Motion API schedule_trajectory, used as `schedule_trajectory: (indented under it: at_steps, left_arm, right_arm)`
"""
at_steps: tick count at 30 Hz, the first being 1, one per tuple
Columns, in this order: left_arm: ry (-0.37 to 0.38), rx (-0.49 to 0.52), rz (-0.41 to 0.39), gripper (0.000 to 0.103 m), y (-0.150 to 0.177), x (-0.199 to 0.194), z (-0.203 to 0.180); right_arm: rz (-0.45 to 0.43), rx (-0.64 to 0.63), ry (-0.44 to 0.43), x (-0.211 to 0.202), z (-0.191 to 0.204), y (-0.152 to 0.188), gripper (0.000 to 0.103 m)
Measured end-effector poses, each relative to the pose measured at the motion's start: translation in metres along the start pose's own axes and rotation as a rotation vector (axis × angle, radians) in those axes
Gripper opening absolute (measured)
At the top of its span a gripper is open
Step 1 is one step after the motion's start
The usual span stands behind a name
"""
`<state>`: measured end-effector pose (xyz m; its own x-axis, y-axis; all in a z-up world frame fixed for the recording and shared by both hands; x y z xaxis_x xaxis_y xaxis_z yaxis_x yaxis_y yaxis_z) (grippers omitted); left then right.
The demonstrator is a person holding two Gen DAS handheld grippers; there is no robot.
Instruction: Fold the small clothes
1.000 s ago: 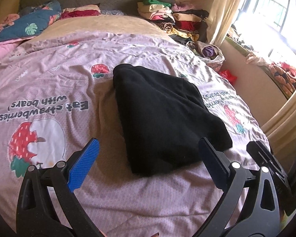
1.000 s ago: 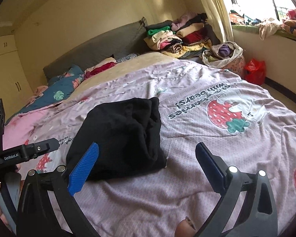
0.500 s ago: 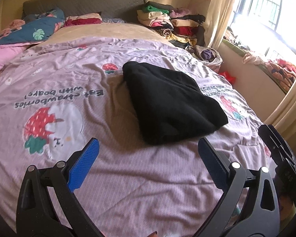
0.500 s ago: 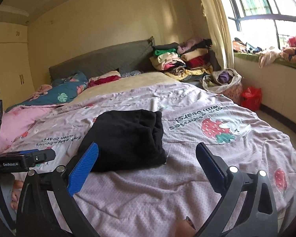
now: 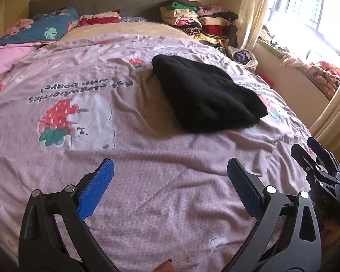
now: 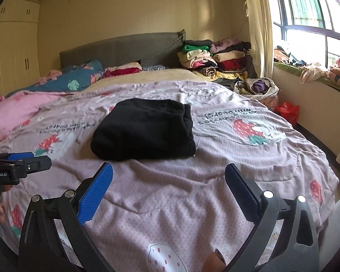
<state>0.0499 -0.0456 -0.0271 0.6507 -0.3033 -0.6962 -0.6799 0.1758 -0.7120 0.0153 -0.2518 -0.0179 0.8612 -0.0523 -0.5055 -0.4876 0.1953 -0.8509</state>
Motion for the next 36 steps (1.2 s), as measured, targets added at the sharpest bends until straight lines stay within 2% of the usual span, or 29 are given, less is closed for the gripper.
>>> schedule_trajectory:
  at_steps: [10, 36]
  left_arm:
    - [-0.009, 0.003, 0.007, 0.094, 0.005, 0.007, 0.007]
    - [-0.036, -0.006, 0.017, 0.094, 0.006, 0.007, 0.012]
  right_arm:
    - [0.063, 0.000, 0.005, 0.011, 0.003, 0.010, 0.099]
    - [0.065, 0.009, 0.007, 0.012, 0.001, 0.011, 0.099]
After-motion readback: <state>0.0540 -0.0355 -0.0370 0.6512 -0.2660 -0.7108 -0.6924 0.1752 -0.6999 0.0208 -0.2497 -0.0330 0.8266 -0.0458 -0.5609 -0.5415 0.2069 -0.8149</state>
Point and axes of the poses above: each gripper's, at about its wrist camera, not at the fingertips, and x roughly the way its jaws point, z to its left, y to its underside, the point moved 3 cm from there along x, roughly the way its jaws point, and after that the axes turned 8 degrees about x, right-handed, at the moved point
